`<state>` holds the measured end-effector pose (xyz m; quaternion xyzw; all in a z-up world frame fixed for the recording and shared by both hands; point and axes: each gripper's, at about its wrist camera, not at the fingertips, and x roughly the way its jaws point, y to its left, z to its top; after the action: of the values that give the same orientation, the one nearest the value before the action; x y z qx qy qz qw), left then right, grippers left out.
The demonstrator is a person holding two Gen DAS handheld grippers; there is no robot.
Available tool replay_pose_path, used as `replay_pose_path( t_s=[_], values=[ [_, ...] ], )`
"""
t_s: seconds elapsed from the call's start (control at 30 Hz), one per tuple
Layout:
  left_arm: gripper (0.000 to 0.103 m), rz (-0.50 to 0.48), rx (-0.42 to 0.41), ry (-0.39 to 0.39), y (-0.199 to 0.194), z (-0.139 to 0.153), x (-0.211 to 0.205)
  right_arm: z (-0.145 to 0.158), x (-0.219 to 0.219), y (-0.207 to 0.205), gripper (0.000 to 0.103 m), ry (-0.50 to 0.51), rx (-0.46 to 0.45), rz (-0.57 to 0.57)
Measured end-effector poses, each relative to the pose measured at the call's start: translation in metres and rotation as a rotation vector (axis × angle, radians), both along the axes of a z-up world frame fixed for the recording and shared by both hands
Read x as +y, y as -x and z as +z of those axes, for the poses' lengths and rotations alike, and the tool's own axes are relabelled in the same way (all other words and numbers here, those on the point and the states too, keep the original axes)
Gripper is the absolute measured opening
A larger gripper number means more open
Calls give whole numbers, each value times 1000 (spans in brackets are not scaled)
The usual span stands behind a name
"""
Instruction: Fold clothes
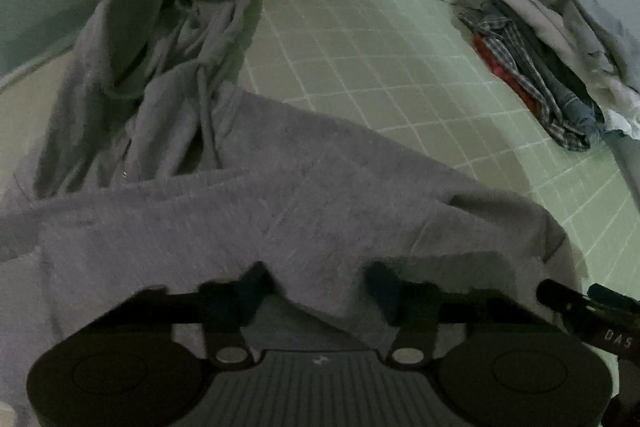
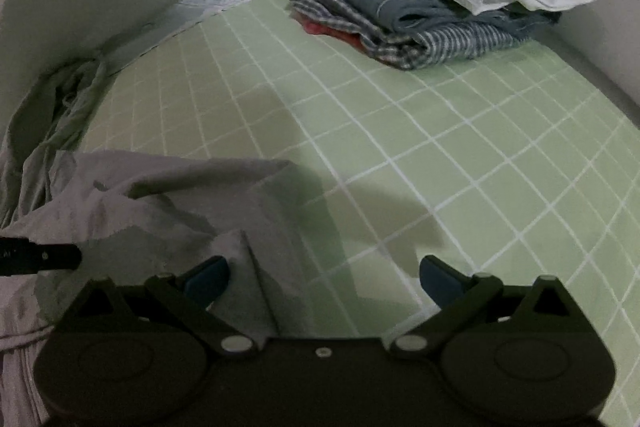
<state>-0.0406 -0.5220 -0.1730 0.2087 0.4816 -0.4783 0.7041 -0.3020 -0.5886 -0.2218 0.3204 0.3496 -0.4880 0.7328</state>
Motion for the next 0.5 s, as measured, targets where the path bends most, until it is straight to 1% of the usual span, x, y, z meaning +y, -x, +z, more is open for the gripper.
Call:
replay_pose_path(
  t_s=[0.03, 0.07, 0.1, 0.2, 0.3, 0.43, 0.5],
  values=[
    [10, 0, 8, 16, 1, 2, 2, 1, 1, 0, 103, 2, 1, -1],
    [10, 2, 42, 44, 0, 5, 5, 1, 2, 0, 103, 4, 3, -1],
    [10, 9, 44, 66, 1, 10, 8, 2, 2, 0, 103, 7, 4, 0],
    [10, 6, -13, 121, 9, 29, 18, 9, 8, 1, 103, 33, 8, 6],
    [10, 32, -48, 188, 8, 54, 35, 19, 16, 2, 103, 65, 4, 7],
    [10, 112, -133, 276, -2, 91, 67, 33, 30, 1, 103, 105, -3, 19],
    [10, 169, -157, 326, -16, 114, 86, 40, 38, 0, 103, 126, -6, 26]
  ],
)
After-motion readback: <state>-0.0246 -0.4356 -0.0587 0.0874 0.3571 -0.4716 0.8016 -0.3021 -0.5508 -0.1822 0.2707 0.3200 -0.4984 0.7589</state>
